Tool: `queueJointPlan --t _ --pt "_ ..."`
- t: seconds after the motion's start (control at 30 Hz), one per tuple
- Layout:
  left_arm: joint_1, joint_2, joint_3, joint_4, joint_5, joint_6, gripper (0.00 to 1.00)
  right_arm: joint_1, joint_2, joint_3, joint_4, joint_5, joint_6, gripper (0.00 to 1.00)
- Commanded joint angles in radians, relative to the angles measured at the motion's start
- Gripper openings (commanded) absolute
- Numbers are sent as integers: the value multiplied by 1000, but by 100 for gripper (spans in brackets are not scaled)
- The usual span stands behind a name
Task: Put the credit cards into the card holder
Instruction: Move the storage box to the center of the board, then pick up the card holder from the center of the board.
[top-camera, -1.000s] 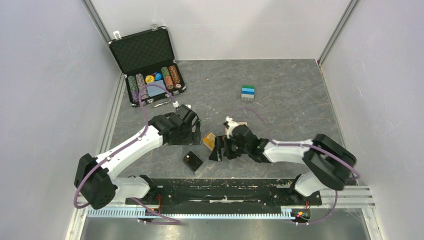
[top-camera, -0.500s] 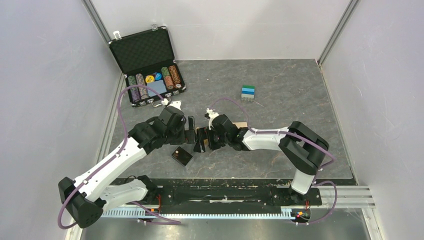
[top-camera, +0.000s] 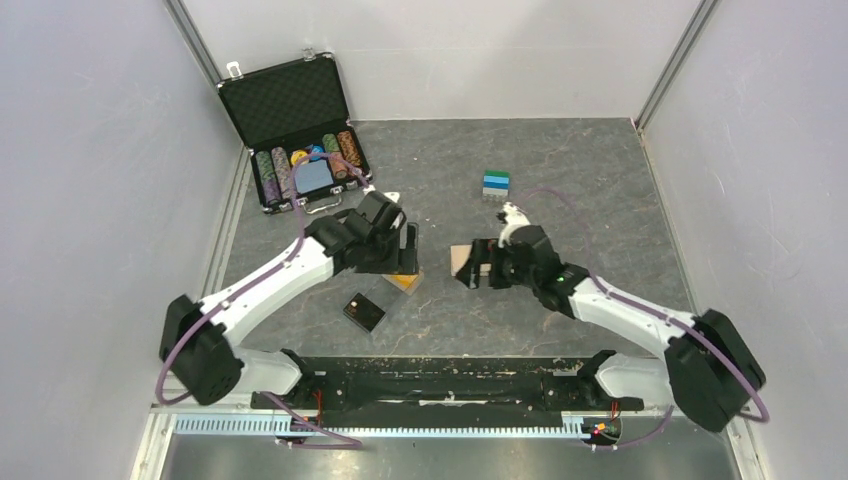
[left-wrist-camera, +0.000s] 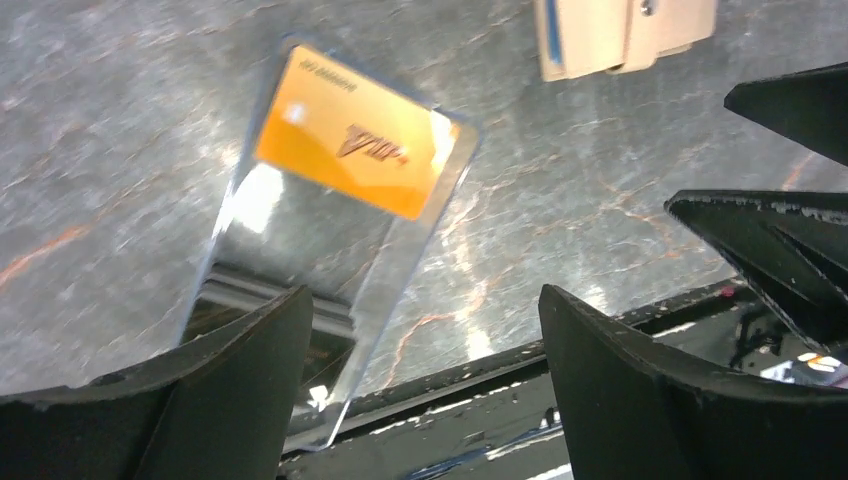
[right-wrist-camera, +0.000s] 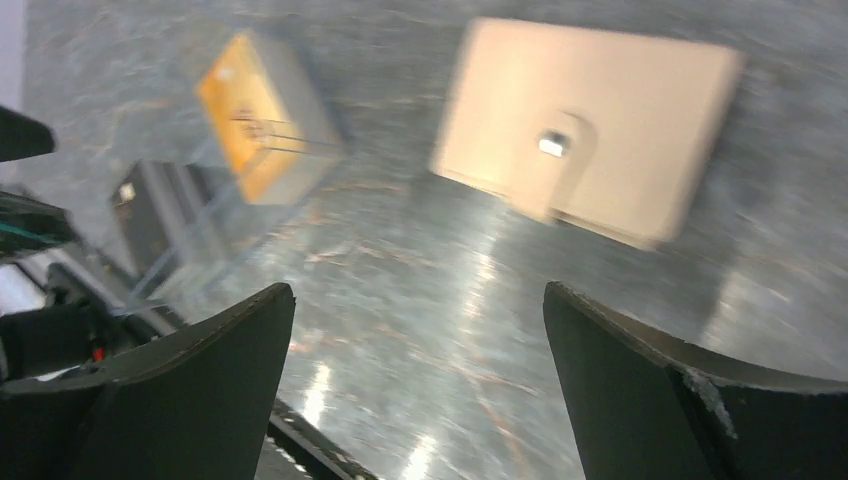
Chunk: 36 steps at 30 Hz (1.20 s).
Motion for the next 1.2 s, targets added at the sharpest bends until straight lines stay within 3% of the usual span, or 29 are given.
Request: queueJointPlan --t 0.0,0.33,0.5,0.77,1.0,1.17 --pt "-5 130 112 112 105 69 88 -127 -99 -121 -80 -15 -35 98" --pt "-8 497 306 248 196 81 87 -284 -20 -235 62 -219 27 99" --pt "-8 688 494 224 201 112 85 -307 4 -268 135 -268 93 90" --pt "-9 883 699 185 240 156 83 -308 21 -316 260 -301 195 85" --pt "-19 864 593 208 331 161 77 -315 109 -307 341 -304 223 83" --pt "-55 694 331 389 370 52 69 -364 132 -304 352 -340 209 81"
